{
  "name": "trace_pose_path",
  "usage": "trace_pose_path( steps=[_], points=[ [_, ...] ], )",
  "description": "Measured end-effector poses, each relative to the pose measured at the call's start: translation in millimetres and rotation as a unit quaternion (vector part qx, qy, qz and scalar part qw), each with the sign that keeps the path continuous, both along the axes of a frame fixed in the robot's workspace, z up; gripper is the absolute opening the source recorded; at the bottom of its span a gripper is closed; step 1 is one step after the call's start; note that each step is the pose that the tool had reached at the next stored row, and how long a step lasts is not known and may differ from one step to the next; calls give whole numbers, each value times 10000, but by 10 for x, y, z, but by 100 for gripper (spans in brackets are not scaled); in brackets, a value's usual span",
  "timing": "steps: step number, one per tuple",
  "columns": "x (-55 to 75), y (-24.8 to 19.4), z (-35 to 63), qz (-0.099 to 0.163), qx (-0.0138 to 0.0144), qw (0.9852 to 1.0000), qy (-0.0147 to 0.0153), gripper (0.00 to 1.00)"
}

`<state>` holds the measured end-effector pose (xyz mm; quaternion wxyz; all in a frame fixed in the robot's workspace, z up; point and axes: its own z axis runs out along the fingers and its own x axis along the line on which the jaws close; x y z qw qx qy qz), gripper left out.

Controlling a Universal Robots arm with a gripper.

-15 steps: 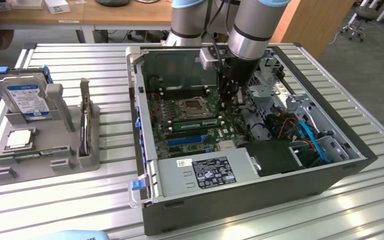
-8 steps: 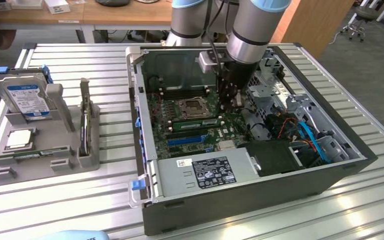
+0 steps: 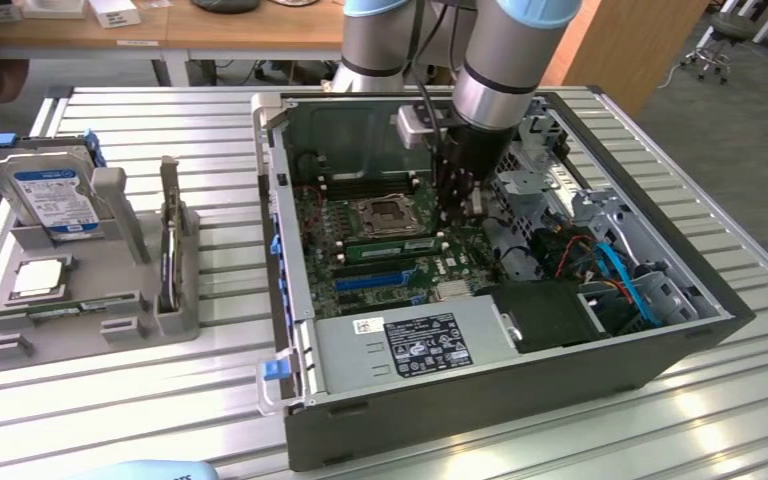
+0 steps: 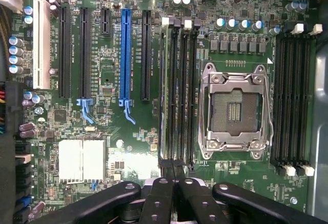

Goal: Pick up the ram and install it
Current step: 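Press down the ram until it locks into place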

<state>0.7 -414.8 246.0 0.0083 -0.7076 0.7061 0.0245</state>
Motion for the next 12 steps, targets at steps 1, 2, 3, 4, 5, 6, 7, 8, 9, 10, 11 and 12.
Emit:
trace_pose_path(
  steps=[1, 2, 3, 4, 5, 6, 7, 8, 9, 10, 11, 12],
  points=[
    [0, 0, -9, 0, -1, 10000, 1, 10],
    [0, 0, -19, 0, -1, 10000, 1, 10],
    [0, 0, -28, 0, -1, 10000, 0, 10],
    [0, 0, -36, 0, -1, 10000, 0, 10],
    [0, -1, -45, 0, -1, 10000, 0, 10],
    [0, 0, -53, 0, -1, 10000, 1, 10],
    [0, -1, -56, 0, -1, 10000, 1, 10],
    [0, -1, -56, 0, -2, 10000, 1, 10],
    [0, -1, -56, 0, -2, 10000, 1, 10],
    [0, -1, -56, 0, -2, 10000, 1, 10],
    [4, -1, -56, -1, -2, 10000, 1, 10],
    [17, -1, -56, -1, -2, 10000, 1, 10]
  ],
)
